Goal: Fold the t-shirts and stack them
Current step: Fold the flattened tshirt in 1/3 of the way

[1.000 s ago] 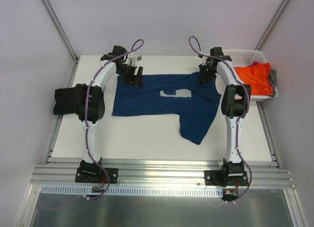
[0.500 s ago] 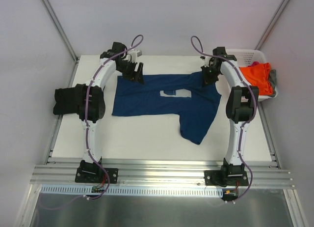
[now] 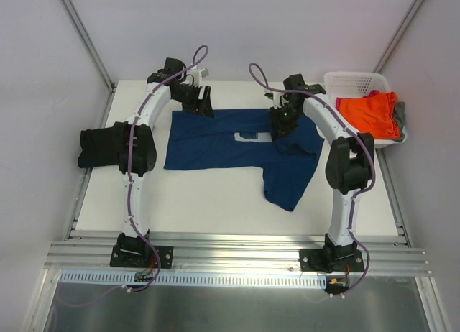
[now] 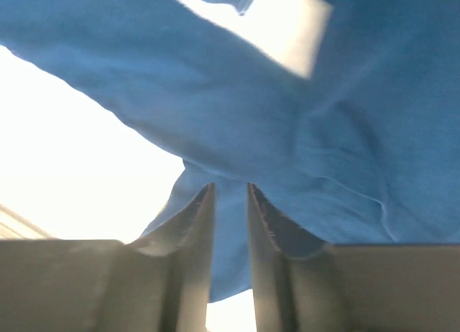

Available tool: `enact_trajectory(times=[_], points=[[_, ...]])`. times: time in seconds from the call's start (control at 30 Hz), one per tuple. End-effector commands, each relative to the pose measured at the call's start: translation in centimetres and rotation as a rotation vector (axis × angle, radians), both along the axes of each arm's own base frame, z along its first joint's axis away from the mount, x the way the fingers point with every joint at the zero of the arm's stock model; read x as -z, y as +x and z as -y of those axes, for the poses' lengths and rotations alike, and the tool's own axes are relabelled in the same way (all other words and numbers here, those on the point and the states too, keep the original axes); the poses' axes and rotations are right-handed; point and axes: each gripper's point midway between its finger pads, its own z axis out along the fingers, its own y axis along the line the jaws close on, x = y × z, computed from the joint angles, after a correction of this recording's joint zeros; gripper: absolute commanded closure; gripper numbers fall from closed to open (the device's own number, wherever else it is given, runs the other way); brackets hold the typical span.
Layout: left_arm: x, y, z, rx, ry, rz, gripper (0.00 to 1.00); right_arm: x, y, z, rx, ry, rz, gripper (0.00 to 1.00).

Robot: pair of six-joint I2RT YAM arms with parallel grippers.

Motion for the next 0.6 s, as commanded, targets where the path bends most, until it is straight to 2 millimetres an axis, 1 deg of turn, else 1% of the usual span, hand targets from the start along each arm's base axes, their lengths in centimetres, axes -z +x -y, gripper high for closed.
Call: enact_trajectory(times=[0.0,0.03,0.1,0.13,0.17,0.23,0.27,0.37,0.43,0.47,0.5,0.53,0.57], points=[[-2.0,0.1,-0.5,-0.006,-0.058,0.009,0.30,-1.0,-1.2,-0.6,0.001,0.012,-0.019,0.72],[-1.9,0.2,-0.7,-0.012,-0.060,0.003,0.30,-1.1,-1.3,-0.4,0.006,0.005,-0.012,0.61],[-1.9,0.3,-1.0,-0.023,-0.064,-0.004,0.30,-1.1,-1.1,0.8,0.014,-0.042,0.008,0.50],[-1.9,0.3,-1.1,-0.026,-0.064,-0.004,0.30,-0.9,-1.3,1.4,0.019,-0.063,0.006,0.43],[-2.1,0.3,-1.3,-0.027,-0.061,0.002,0.30,-1.4,-1.3,2.8,0.047,-0.099,0.027,0.31],[-2.4,0.1,-1.4,-0.020,-0.061,0.012,0.30,-1.5,-1.9,4.2,0.079,-0.109,0.021,0.29],[-2.5,0.1,-1.4,-0.017,-0.062,0.017,0.31,-0.8,-2.9,5.4,0.091,-0.121,0.001,0.29],[-2.3,-0.3,-1.3,-0.007,-0.078,0.000,0.31,0.8,-2.6,8.6,0.089,-0.239,0.023,0.29],[-2.0,-0.4,-1.5,-0.012,-0.075,-0.009,0.32,1.0,-2.1,9.1,0.071,-0.237,0.026,0.30],[-1.7,-0.7,-1.6,-0.010,-0.078,-0.022,0.32,0.4,-1.3,9.7,0.068,-0.241,0.042,0.31],[-1.5,-0.8,-1.7,-0.012,-0.079,-0.031,0.34,0.9,-1.1,10.1,0.076,-0.245,0.024,0.32],[-1.7,-1.1,-1.9,-0.020,-0.080,-0.037,0.35,0.8,-1.1,10.2,0.082,-0.235,0.016,0.32],[-1.3,-1.5,-2.2,-0.030,-0.082,-0.064,0.38,0.5,-1.1,10.3,0.094,-0.193,0.002,0.32]])
